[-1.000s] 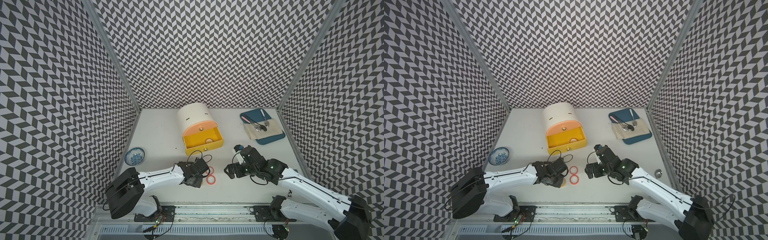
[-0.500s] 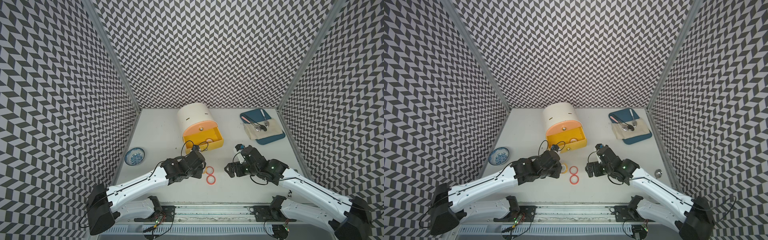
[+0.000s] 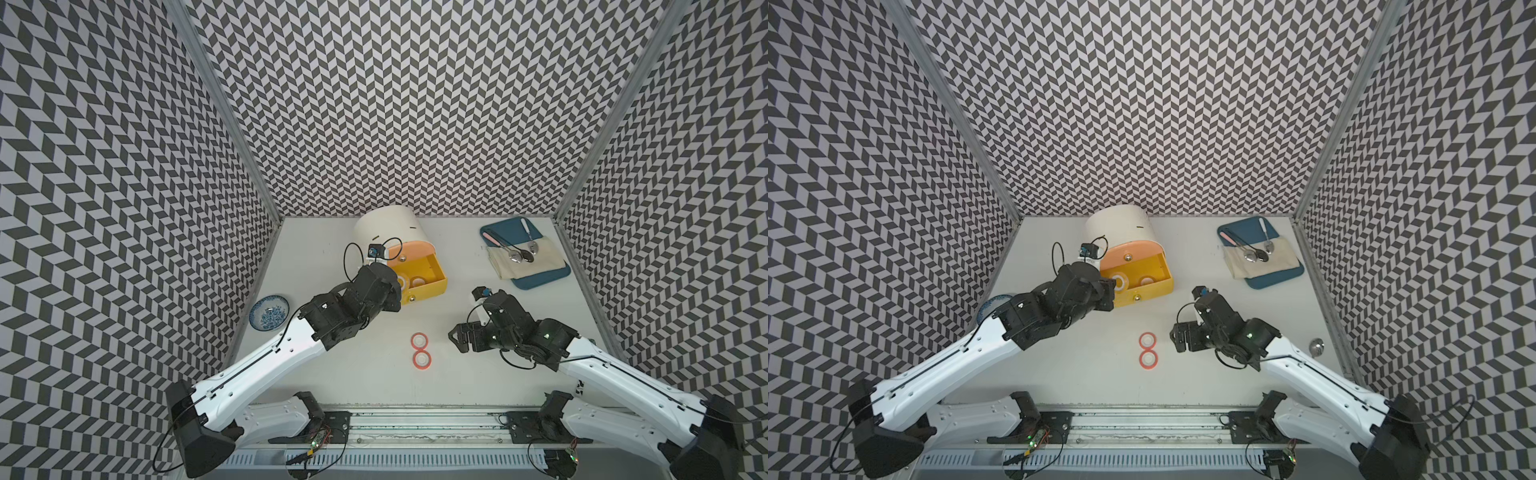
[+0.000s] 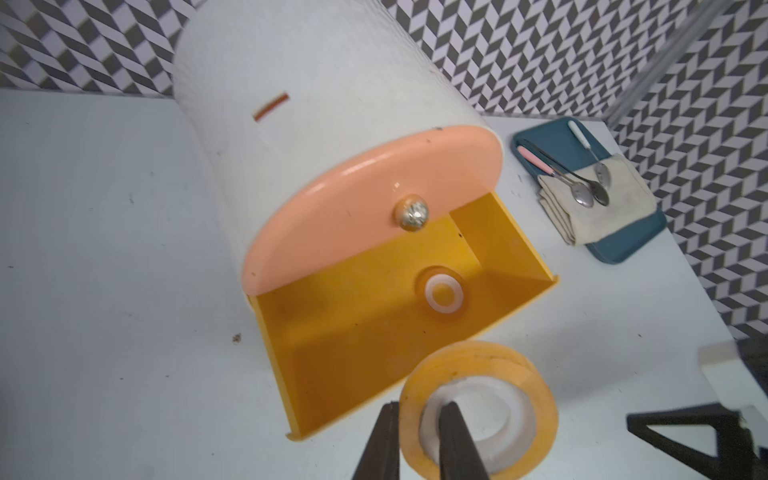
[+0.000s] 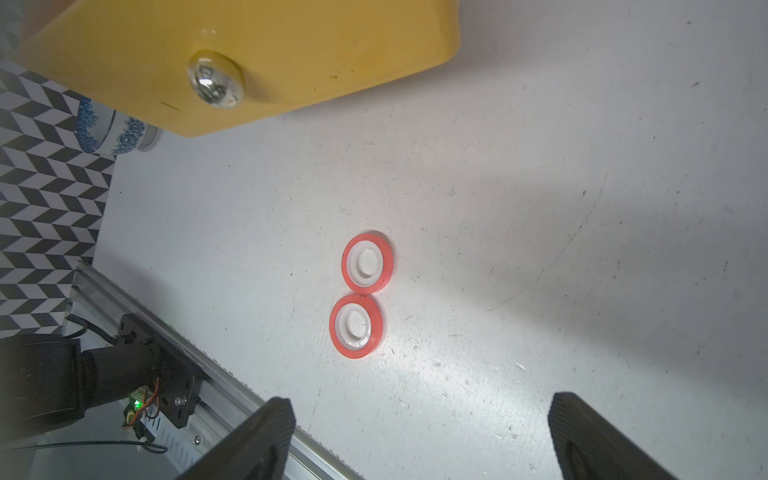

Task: Place the transparent tape into the drawer according to color
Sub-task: Place the tape in the drawer.

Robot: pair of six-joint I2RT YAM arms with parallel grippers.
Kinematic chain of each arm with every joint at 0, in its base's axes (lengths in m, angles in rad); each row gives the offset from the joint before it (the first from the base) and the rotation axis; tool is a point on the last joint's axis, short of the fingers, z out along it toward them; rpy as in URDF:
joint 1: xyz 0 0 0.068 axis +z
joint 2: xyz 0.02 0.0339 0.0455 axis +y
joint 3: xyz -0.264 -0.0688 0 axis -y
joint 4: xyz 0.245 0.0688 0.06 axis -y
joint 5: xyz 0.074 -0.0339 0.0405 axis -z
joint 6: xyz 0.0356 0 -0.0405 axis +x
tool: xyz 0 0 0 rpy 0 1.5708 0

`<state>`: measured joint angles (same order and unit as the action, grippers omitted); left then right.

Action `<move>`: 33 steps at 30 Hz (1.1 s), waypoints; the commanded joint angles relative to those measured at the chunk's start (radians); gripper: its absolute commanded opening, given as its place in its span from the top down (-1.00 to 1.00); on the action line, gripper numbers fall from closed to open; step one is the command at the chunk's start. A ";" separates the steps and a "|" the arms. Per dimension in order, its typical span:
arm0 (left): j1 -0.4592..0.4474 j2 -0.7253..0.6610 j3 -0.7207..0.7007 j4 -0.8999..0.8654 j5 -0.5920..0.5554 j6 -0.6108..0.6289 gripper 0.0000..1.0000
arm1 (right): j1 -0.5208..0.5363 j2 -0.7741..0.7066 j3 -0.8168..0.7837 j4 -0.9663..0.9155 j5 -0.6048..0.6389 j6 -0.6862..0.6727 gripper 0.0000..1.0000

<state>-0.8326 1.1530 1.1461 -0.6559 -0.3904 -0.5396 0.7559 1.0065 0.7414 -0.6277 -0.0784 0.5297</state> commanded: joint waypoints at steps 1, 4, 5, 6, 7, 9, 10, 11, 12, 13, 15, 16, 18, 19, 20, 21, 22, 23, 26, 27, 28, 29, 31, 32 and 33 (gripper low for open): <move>0.042 0.028 0.011 0.085 -0.043 0.080 1.00 | -0.004 -0.024 0.000 0.046 0.006 0.016 -1.00; 0.085 0.049 -0.004 0.126 -0.020 0.099 1.00 | -0.004 -0.032 -0.008 0.052 0.008 0.021 -1.00; 0.095 0.057 -0.010 0.135 -0.019 0.104 1.00 | -0.004 -0.032 -0.010 0.055 0.009 0.021 -1.00; 0.101 0.067 -0.019 0.146 -0.018 0.111 1.00 | -0.004 -0.032 -0.012 0.056 0.008 0.022 -1.00; 0.107 0.076 -0.028 0.151 -0.015 0.112 1.00 | -0.004 -0.032 -0.014 0.057 0.008 0.023 -1.00; 0.120 0.094 -0.043 0.162 -0.002 0.118 1.00 | -0.004 -0.032 -0.017 0.066 0.006 0.024 -1.00; 0.123 0.102 -0.045 0.162 0.002 0.118 1.00 | -0.004 -0.031 -0.018 0.068 0.006 0.024 -1.00; 0.124 0.108 -0.048 0.162 0.006 0.121 1.00 | -0.004 -0.030 -0.019 0.072 0.005 0.024 -1.00; 0.124 0.113 -0.050 0.162 0.011 0.121 1.00 | -0.004 -0.027 -0.017 0.073 0.002 0.024 -1.00; 0.125 0.116 -0.054 0.163 0.015 0.122 1.00 | -0.004 -0.023 -0.016 0.075 0.001 0.023 -1.00; 0.125 0.124 -0.064 0.165 0.024 0.127 1.00 | -0.004 -0.016 -0.015 0.079 -0.003 0.021 -1.00; 0.125 0.128 -0.068 0.165 0.025 0.128 1.00 | -0.004 -0.012 -0.014 0.083 -0.004 0.021 -1.00; 0.125 0.137 -0.076 0.164 0.025 0.131 0.70 | -0.004 -0.003 -0.016 0.094 -0.015 0.018 -1.00; 0.125 0.139 -0.078 0.164 0.025 0.132 0.51 | -0.004 0.001 -0.014 0.097 -0.020 0.018 -1.00; 0.125 0.141 -0.080 0.164 0.025 0.132 0.37 | -0.004 0.005 -0.013 0.101 -0.027 0.017 -1.00; 0.125 0.140 -0.082 0.166 0.024 0.132 0.25 | -0.004 0.010 -0.011 0.108 -0.036 0.014 -1.00; 0.125 0.138 -0.083 0.168 0.024 0.133 0.18 | -0.004 0.013 -0.011 0.113 -0.042 0.012 -1.00; 0.125 0.136 -0.083 0.170 0.024 0.134 0.13 | -0.004 0.016 -0.008 0.120 -0.049 0.008 -1.00; 0.125 0.126 -0.077 0.171 0.028 0.136 0.07 | -0.004 0.025 -0.002 0.136 -0.063 0.001 -1.00; 0.125 0.121 -0.074 0.170 0.033 0.137 0.05 | -0.003 0.026 0.001 0.142 -0.067 0.001 -1.00; 0.125 0.115 -0.071 0.170 0.037 0.138 0.02 | -0.003 0.026 0.002 0.148 -0.068 0.002 -1.00; 0.125 0.107 -0.068 0.170 0.042 0.139 0.00 | -0.002 0.024 0.004 0.156 -0.067 0.000 -1.00; 0.125 0.087 -0.065 0.171 0.052 0.141 -0.06 | 0.001 0.014 0.002 0.179 -0.066 0.001 -1.00; 0.125 0.076 -0.063 0.171 0.059 0.141 -0.10 | 0.004 0.008 0.002 0.194 -0.065 0.003 -1.00; 0.125 0.067 -0.059 0.170 0.066 0.141 -0.14 | 0.007 0.006 0.000 0.209 -0.062 0.004 -1.00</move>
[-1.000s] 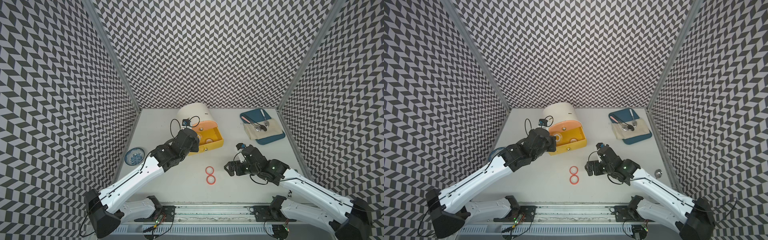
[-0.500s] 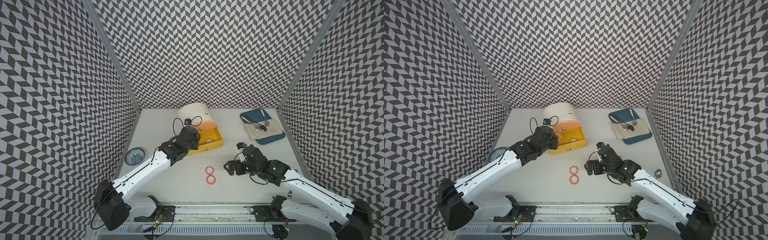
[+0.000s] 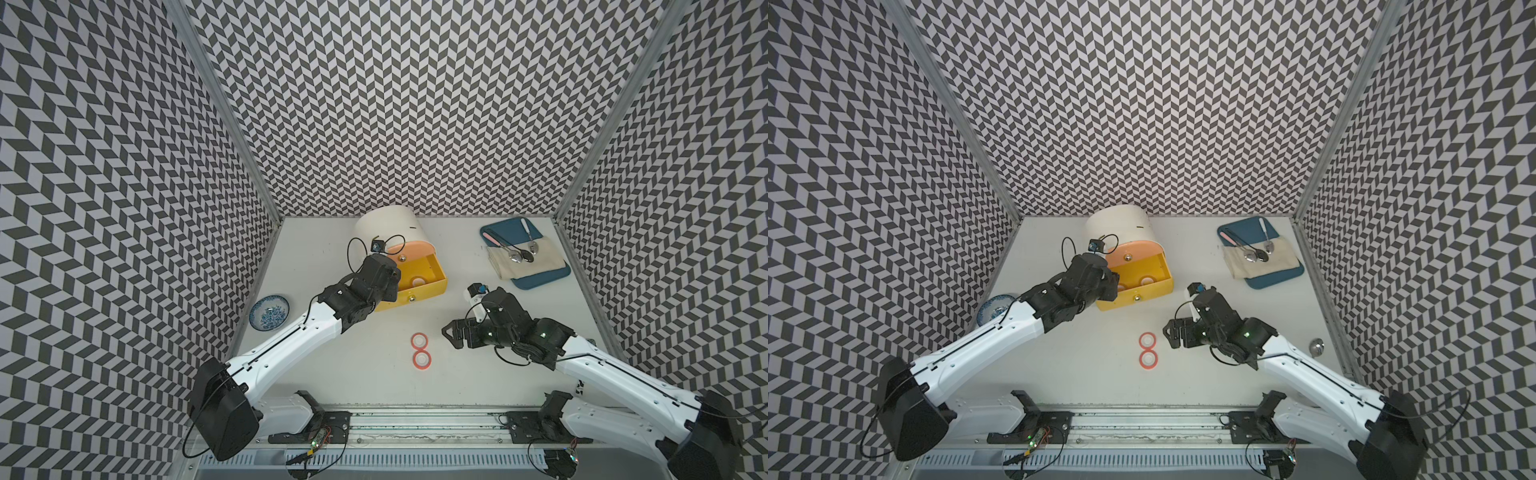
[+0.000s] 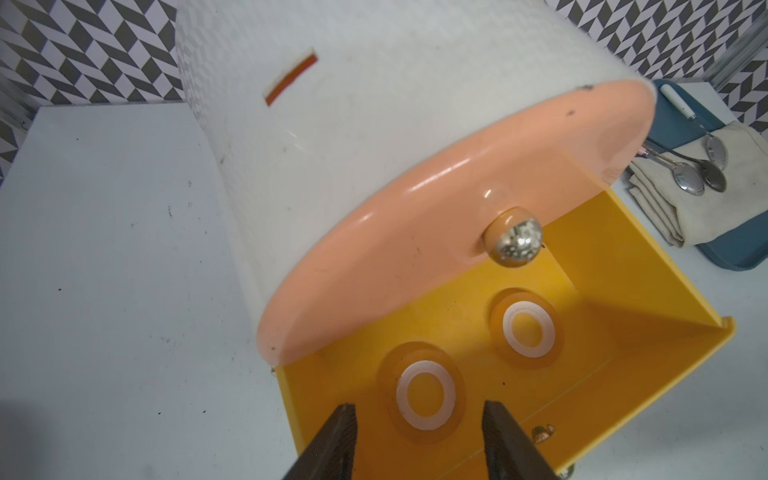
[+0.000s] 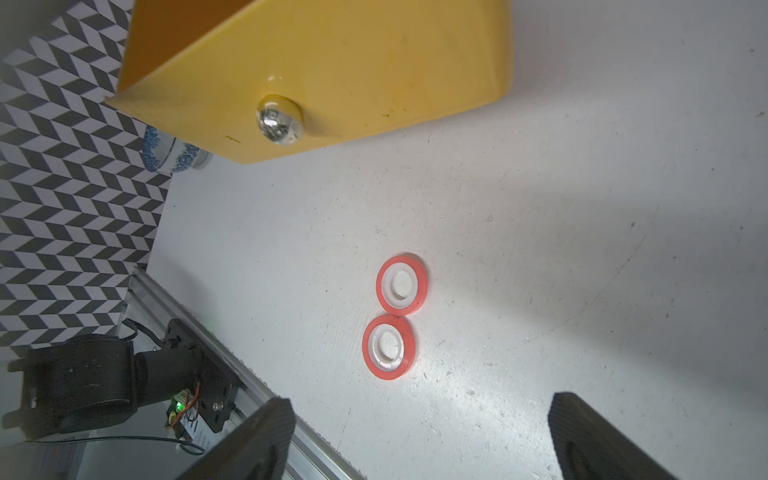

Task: Place the transparent tape into the drawer according to color
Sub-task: Place the tape in the drawer, then close the drawer in the storage box.

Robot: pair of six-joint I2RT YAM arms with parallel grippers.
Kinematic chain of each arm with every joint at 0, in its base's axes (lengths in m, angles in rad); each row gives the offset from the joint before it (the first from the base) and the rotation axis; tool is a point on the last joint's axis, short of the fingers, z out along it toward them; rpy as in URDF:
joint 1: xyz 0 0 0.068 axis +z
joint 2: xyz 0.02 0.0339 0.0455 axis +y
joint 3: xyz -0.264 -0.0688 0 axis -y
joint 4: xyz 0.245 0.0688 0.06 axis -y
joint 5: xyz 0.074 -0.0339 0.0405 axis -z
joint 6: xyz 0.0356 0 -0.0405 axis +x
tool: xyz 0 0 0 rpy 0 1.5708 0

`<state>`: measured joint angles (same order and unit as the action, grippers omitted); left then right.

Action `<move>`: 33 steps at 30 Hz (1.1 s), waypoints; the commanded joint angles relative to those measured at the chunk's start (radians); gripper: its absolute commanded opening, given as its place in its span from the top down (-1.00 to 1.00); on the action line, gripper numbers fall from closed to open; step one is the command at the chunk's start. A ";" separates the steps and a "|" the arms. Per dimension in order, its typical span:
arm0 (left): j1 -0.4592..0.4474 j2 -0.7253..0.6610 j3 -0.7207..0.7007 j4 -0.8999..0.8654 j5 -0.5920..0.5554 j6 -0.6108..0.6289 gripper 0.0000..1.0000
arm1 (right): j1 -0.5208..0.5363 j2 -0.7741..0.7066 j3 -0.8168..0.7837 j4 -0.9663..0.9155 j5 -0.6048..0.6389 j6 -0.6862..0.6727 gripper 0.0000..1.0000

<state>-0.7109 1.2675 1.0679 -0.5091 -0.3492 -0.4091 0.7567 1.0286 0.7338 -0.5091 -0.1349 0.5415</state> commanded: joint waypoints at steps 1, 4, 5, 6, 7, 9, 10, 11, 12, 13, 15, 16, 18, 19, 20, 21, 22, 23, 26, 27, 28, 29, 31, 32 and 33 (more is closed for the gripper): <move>0.004 -0.056 0.024 0.021 0.030 0.010 -0.18 | 0.010 -0.018 0.009 0.101 -0.001 -0.008 -1.00; 0.008 -0.078 0.049 0.011 0.044 0.010 -0.42 | 0.034 -0.018 0.010 0.146 0.022 -0.007 -1.00; 0.012 -0.084 0.060 0.009 0.048 0.028 -0.54 | 0.045 -0.015 0.011 0.164 0.033 -0.008 -1.00; 0.023 -0.090 0.068 0.010 0.062 0.037 -0.66 | 0.056 -0.011 0.013 0.182 0.049 -0.006 -1.00; 0.038 -0.095 0.077 0.013 0.083 0.040 -0.73 | 0.064 -0.009 0.015 0.195 0.062 -0.006 -1.00; 0.093 -0.100 0.095 0.025 0.156 0.047 -0.88 | 0.083 0.002 0.018 0.231 0.092 -0.004 -1.00; 0.121 -0.100 0.100 0.032 0.190 0.047 -0.92 | 0.089 0.007 0.019 0.244 0.104 -0.005 -1.00; 0.154 -0.097 0.109 0.040 0.232 0.050 -0.96 | 0.096 0.013 0.019 0.263 0.117 -0.006 -1.00; 0.183 -0.092 0.119 0.049 0.269 0.052 -0.98 | 0.101 0.021 0.018 0.281 0.131 -0.006 -1.00; 0.207 -0.086 0.126 0.055 0.298 0.054 -1.00 | 0.106 0.026 0.017 0.296 0.139 -0.008 -1.00; 0.260 -0.056 0.149 0.069 0.370 0.059 -1.00 | 0.115 0.038 0.011 0.336 0.155 -0.008 -1.00; 0.283 -0.042 0.160 0.074 0.402 0.061 -1.00 | 0.119 0.045 0.007 0.351 0.161 -0.009 -1.00; 0.323 -0.006 0.179 0.090 0.456 0.059 -1.00 | 0.133 0.062 0.004 0.387 0.185 -0.009 -1.00; 0.336 0.010 0.187 0.094 0.473 0.059 -1.00 | 0.140 0.068 0.003 0.399 0.197 -0.011 -1.00; 0.350 0.029 0.195 0.100 0.494 0.059 -1.00 | 0.147 0.077 0.004 0.412 0.211 -0.012 -1.00; 0.363 0.046 0.204 0.103 0.514 0.058 -1.00 | 0.155 0.083 0.004 0.423 0.223 -0.014 -0.98; 0.376 0.066 0.213 0.105 0.537 0.055 -1.00 | 0.162 0.091 0.003 0.438 0.238 -0.017 -0.97; 0.387 0.086 0.221 0.107 0.556 0.054 -0.99 | 0.170 0.099 0.003 0.450 0.254 -0.018 -0.95; 0.405 0.138 0.245 0.106 0.578 0.054 -0.98 | 0.186 0.118 -0.002 0.490 0.289 -0.020 -0.87; 0.407 0.151 0.253 0.104 0.578 0.057 -0.97 | 0.188 0.124 -0.003 0.500 0.295 -0.018 -0.84; 0.410 0.164 0.257 0.104 0.580 0.058 -0.95 | 0.192 0.131 -0.004 0.511 0.301 -0.018 -0.80; 0.413 0.173 0.261 0.103 0.582 0.059 -0.93 | 0.195 0.135 -0.004 0.519 0.307 -0.017 -0.77; 0.420 0.190 0.266 0.098 0.587 0.059 -0.91 | 0.200 0.145 -0.008 0.534 0.317 -0.017 -0.73; 0.424 0.196 0.269 0.098 0.592 0.059 -0.89 | 0.205 0.150 -0.009 0.542 0.324 -0.017 -0.71; 0.426 0.202 0.267 0.098 0.594 0.059 -0.87 | 0.208 0.155 -0.012 0.549 0.328 -0.017 -0.69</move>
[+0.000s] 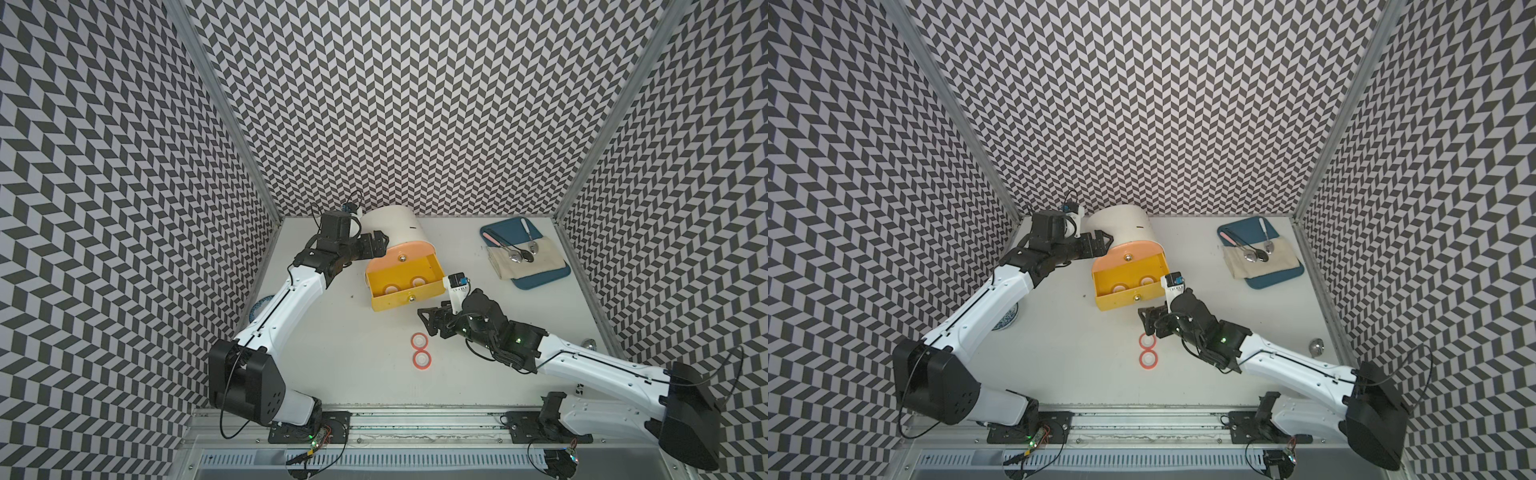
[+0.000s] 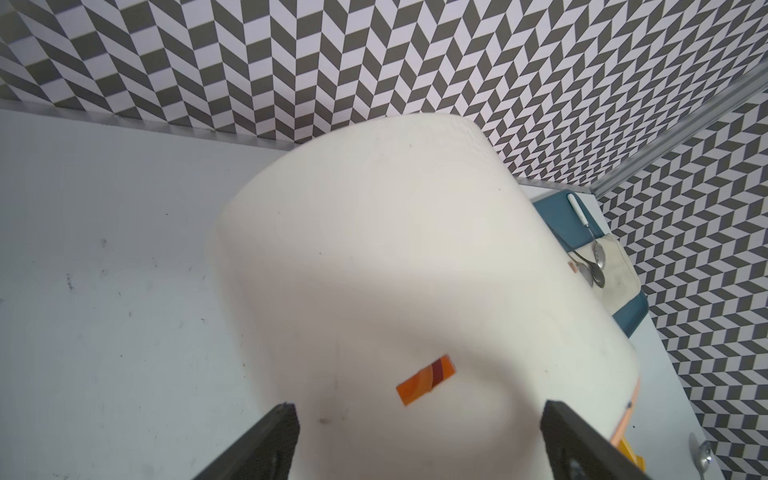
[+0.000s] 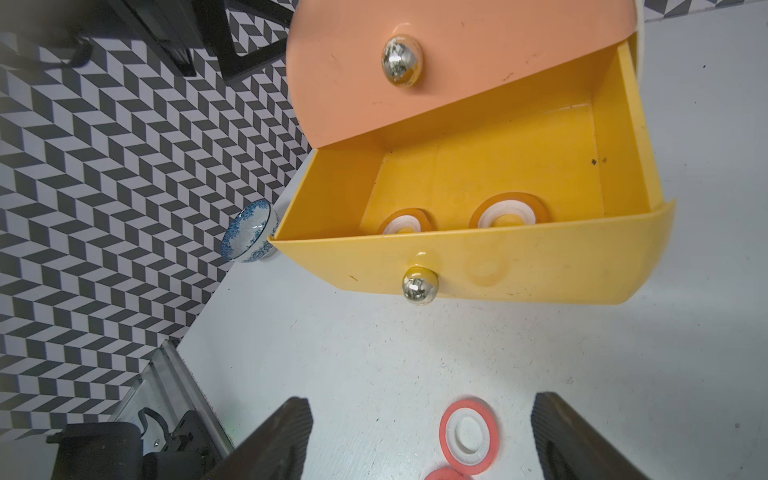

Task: Place the transparent tape into the drawer according to color
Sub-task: Close the drawer in the storage box.

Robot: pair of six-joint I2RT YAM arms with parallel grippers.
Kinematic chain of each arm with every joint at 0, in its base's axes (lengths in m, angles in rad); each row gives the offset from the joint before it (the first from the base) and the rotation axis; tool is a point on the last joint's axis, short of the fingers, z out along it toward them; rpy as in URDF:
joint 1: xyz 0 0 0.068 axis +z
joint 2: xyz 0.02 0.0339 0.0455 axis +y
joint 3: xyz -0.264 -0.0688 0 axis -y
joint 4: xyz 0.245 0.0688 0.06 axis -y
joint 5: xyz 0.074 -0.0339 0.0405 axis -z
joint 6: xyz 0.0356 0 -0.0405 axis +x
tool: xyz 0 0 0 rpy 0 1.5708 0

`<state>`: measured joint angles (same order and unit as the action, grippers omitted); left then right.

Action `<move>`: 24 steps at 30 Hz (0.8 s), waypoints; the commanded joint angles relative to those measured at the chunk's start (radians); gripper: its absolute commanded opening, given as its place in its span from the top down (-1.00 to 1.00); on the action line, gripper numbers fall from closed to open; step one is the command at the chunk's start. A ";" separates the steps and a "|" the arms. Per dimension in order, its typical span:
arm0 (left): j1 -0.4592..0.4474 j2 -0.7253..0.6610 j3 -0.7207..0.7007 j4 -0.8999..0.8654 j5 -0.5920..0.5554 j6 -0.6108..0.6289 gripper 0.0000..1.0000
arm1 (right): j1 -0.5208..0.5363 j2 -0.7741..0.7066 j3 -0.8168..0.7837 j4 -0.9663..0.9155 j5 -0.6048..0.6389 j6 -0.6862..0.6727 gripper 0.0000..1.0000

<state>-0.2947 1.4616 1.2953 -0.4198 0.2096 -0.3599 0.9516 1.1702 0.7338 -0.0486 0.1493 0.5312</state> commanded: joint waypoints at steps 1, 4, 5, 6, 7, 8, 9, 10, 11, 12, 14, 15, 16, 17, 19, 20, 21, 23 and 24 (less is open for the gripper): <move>0.012 0.013 0.040 0.009 0.039 0.010 -0.86 | 0.017 0.020 -0.013 0.096 0.049 -0.007 -0.67; 0.018 0.025 0.038 0.007 0.052 0.010 -0.81 | 0.033 0.040 -0.025 0.128 0.068 -0.006 -0.60; 0.021 0.028 0.038 0.007 0.059 0.010 -0.81 | 0.037 0.050 -0.027 0.142 0.072 -0.007 -0.57; 0.022 0.029 0.036 0.007 0.063 0.012 -0.81 | 0.041 0.060 -0.028 0.150 0.078 -0.007 -0.54; 0.023 0.032 0.037 0.005 0.067 0.012 -0.80 | 0.047 0.071 -0.027 0.159 0.086 -0.009 -0.50; 0.025 0.031 0.036 0.005 0.069 0.013 -0.80 | 0.051 0.084 -0.024 0.167 0.094 -0.010 -0.47; 0.025 0.031 0.036 0.004 0.072 0.016 -0.80 | 0.055 0.094 -0.021 0.173 0.100 -0.010 -0.43; 0.026 0.031 0.035 0.003 0.074 0.018 -0.80 | 0.058 0.108 -0.017 0.181 0.104 -0.012 -0.37; 0.028 0.032 0.034 0.001 0.076 0.018 -0.80 | 0.060 0.120 -0.013 0.188 0.108 -0.014 -0.31; 0.029 0.032 0.033 0.000 0.078 0.019 -0.80 | 0.061 0.131 -0.009 0.193 0.110 -0.013 -0.26; 0.029 0.031 0.032 -0.002 0.081 0.019 -0.79 | 0.064 0.157 -0.001 0.202 0.112 -0.011 -0.15; 0.029 0.031 0.030 -0.002 0.083 0.021 -0.80 | 0.064 0.170 0.004 0.206 0.114 -0.007 -0.09; 0.029 0.030 0.030 -0.003 0.085 0.022 -0.79 | 0.064 0.183 0.007 0.212 0.114 -0.007 -0.04; 0.029 0.030 0.027 -0.005 0.086 0.022 -0.79 | 0.064 0.192 0.009 0.218 0.116 -0.005 -0.01; 0.030 0.028 0.025 -0.005 0.086 0.025 -0.80 | 0.064 0.208 0.010 0.236 0.119 -0.002 0.06; 0.031 0.028 0.023 -0.006 0.087 0.026 -0.80 | 0.064 0.212 0.012 0.242 0.121 -0.001 0.09; 0.031 0.026 0.022 -0.009 0.085 0.028 -0.80 | 0.065 0.219 0.015 0.249 0.122 -0.003 0.11; 0.031 0.025 0.022 -0.010 0.085 0.030 -0.80 | 0.064 0.228 0.021 0.260 0.125 -0.006 0.13; 0.032 0.023 0.019 -0.010 0.085 0.030 -0.80 | 0.064 0.235 0.028 0.263 0.125 -0.006 0.13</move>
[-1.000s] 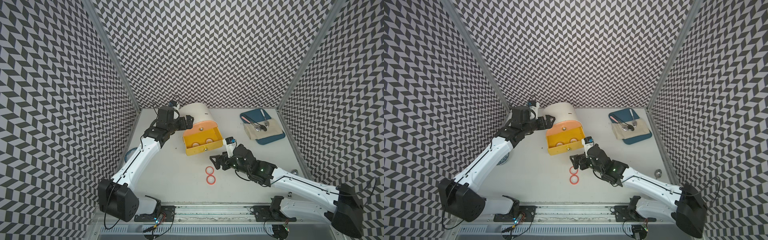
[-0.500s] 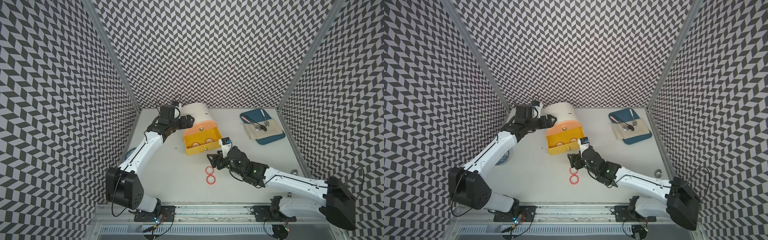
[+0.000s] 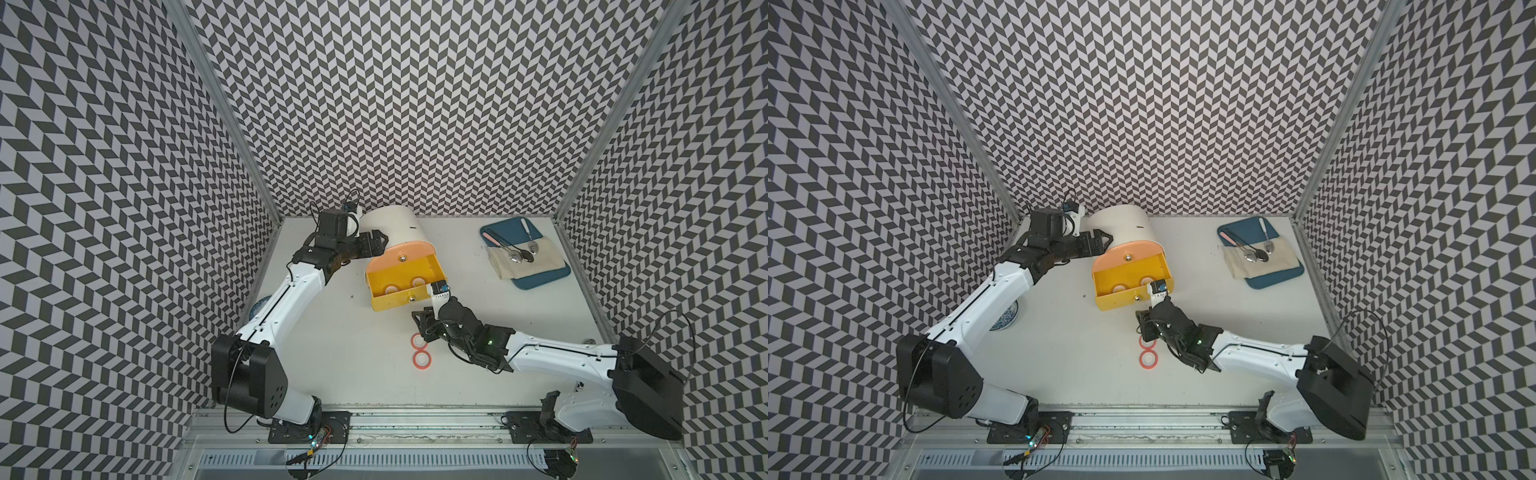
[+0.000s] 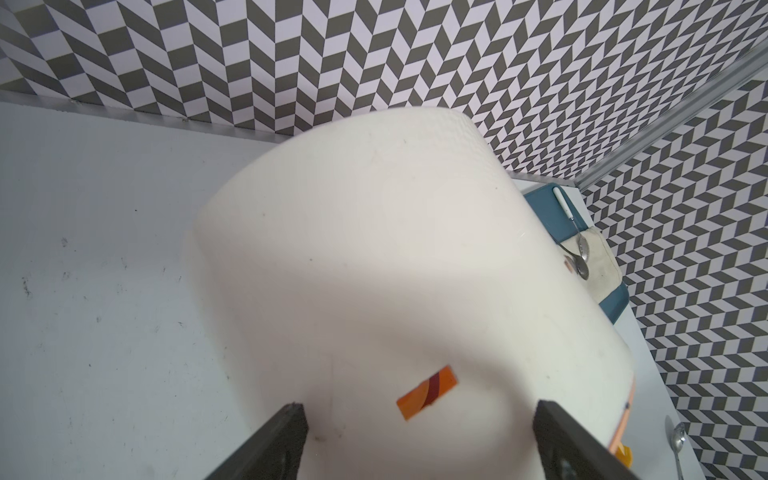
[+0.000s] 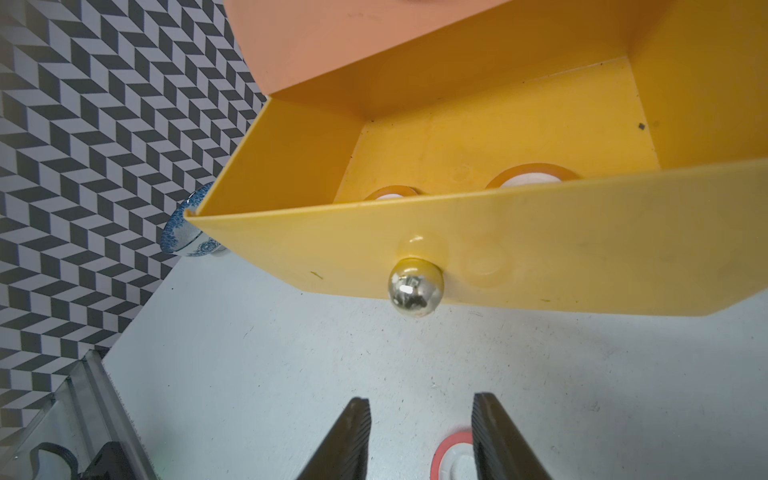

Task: Place the transparent tape into the drawer according to color
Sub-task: Close the drawer in the storage box.

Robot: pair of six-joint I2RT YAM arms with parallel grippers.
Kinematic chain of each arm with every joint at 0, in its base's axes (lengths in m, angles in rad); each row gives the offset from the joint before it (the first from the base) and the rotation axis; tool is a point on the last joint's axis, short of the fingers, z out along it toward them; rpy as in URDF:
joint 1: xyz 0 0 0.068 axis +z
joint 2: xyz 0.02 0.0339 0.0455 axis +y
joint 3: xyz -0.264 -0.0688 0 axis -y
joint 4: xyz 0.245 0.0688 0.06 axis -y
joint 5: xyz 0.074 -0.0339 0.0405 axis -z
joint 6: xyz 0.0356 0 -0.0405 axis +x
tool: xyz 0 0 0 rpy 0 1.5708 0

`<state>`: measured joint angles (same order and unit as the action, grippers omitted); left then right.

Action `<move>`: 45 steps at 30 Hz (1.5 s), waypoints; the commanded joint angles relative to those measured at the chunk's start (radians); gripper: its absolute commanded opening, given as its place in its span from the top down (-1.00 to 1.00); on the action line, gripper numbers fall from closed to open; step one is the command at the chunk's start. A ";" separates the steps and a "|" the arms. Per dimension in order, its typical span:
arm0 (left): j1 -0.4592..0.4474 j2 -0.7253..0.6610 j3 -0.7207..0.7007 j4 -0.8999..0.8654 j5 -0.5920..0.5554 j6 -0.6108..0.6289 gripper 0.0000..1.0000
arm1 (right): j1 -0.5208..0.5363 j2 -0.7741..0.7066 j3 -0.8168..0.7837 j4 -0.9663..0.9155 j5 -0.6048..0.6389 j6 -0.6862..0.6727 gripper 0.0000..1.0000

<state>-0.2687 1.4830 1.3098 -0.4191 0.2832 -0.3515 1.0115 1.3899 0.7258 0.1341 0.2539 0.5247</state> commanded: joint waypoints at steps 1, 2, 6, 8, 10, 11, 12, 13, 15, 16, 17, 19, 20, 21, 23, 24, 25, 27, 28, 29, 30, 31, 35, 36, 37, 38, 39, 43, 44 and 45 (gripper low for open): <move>0.006 0.000 0.004 -0.010 0.012 0.023 -0.80 | 0.004 0.022 0.043 0.083 0.020 0.001 0.13; 0.008 0.001 0.005 -0.010 0.012 0.023 -0.80 | 0.004 0.027 0.049 0.084 0.020 0.001 0.13; 0.010 0.004 0.005 -0.012 0.014 0.023 -0.80 | 0.004 0.075 0.099 0.061 0.020 0.001 0.13; 0.010 0.004 0.003 -0.012 0.018 0.024 -0.80 | 0.004 0.094 0.116 0.061 0.068 -0.008 0.33; 0.010 0.005 0.000 -0.012 0.018 0.025 -0.79 | 0.003 0.113 0.132 0.061 0.078 -0.008 0.38; 0.010 0.005 0.000 -0.012 0.019 0.026 -0.79 | 0.002 0.120 0.138 0.061 0.082 -0.008 0.40; 0.010 0.004 -0.001 -0.012 0.020 0.026 -0.80 | 0.001 0.128 0.145 0.059 0.086 -0.009 0.42; 0.010 0.005 -0.001 -0.012 0.019 0.027 -0.79 | 0.000 0.135 0.150 0.059 0.092 -0.009 0.43; 0.010 0.006 0.000 -0.014 0.022 0.029 -0.79 | -0.003 0.146 0.160 0.059 0.099 -0.011 0.45; 0.011 0.005 0.002 -0.015 0.023 0.029 -0.79 | -0.005 0.152 0.164 0.059 0.101 -0.013 0.46; 0.011 0.005 0.002 -0.015 0.025 0.029 -0.79 | -0.008 0.157 0.168 0.061 0.105 -0.015 0.46; 0.011 0.005 0.003 -0.017 0.027 0.032 -0.79 | -0.014 0.165 0.176 0.065 0.107 -0.016 0.47; 0.011 0.005 0.003 -0.018 0.029 0.032 -0.79 | -0.017 0.170 0.181 0.067 0.107 -0.016 0.47; 0.011 0.005 0.005 -0.020 0.031 0.034 -0.79 | -0.019 0.174 0.185 0.068 0.107 -0.016 0.47; 0.011 0.007 0.005 -0.024 0.034 0.036 -0.79 | -0.025 0.180 0.196 0.070 0.107 -0.016 0.47; 0.011 0.007 0.005 -0.024 0.037 0.037 -0.79 | -0.027 0.182 0.199 0.073 0.107 -0.016 0.47; 0.011 0.007 0.005 -0.025 0.039 0.038 -0.79 | -0.029 0.184 0.203 0.073 0.107 -0.016 0.47; 0.011 0.008 0.005 -0.027 0.048 0.041 -0.79 | -0.036 0.188 0.208 0.077 0.107 -0.016 0.47; 0.011 0.009 0.005 -0.030 0.052 0.042 -0.78 | -0.039 0.190 0.208 0.083 0.107 -0.016 0.47; 0.011 0.011 0.005 -0.032 0.054 0.043 -0.78 | -0.043 0.192 0.211 0.087 0.107 -0.016 0.47; 0.011 0.010 0.003 -0.032 0.058 0.043 -0.78 | -0.048 0.194 0.214 0.090 0.107 -0.016 0.47; 0.011 0.009 0.001 -0.032 0.060 0.043 -0.78 | -0.050 0.199 0.217 0.096 0.107 -0.016 0.47; 0.011 0.006 -0.004 -0.033 0.065 0.046 -0.78 | -0.061 0.224 0.238 0.107 0.107 -0.016 0.47; 0.011 0.006 -0.004 -0.033 0.066 0.046 -0.78 | -0.065 0.232 0.246 0.109 0.107 -0.016 0.47; 0.011 0.006 -0.004 -0.035 0.068 0.046 -0.78 | -0.065 0.238 0.250 0.112 0.107 -0.016 0.47; 0.011 0.007 -0.004 -0.035 0.070 0.046 -0.78 | -0.067 0.246 0.257 0.116 0.107 -0.016 0.47; 0.011 0.007 -0.006 -0.035 0.071 0.046 -0.77 | -0.070 0.249 0.261 0.118 0.107 -0.016 0.47; 0.011 0.007 -0.006 -0.037 0.077 0.046 -0.77 | -0.080 0.270 0.277 0.135 0.107 -0.016 0.47; 0.011 0.007 -0.006 -0.038 0.079 0.048 -0.77 | -0.083 0.275 0.280 0.140 0.107 -0.016 0.47; 0.011 0.007 -0.006 -0.039 0.081 0.048 -0.77 | -0.086 0.279 0.283 0.145 0.107 -0.016 0.47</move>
<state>-0.2562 1.4830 1.3098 -0.4244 0.3275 -0.3229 0.9363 1.6501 0.9813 0.2085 0.3473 0.5117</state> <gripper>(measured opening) 0.887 0.243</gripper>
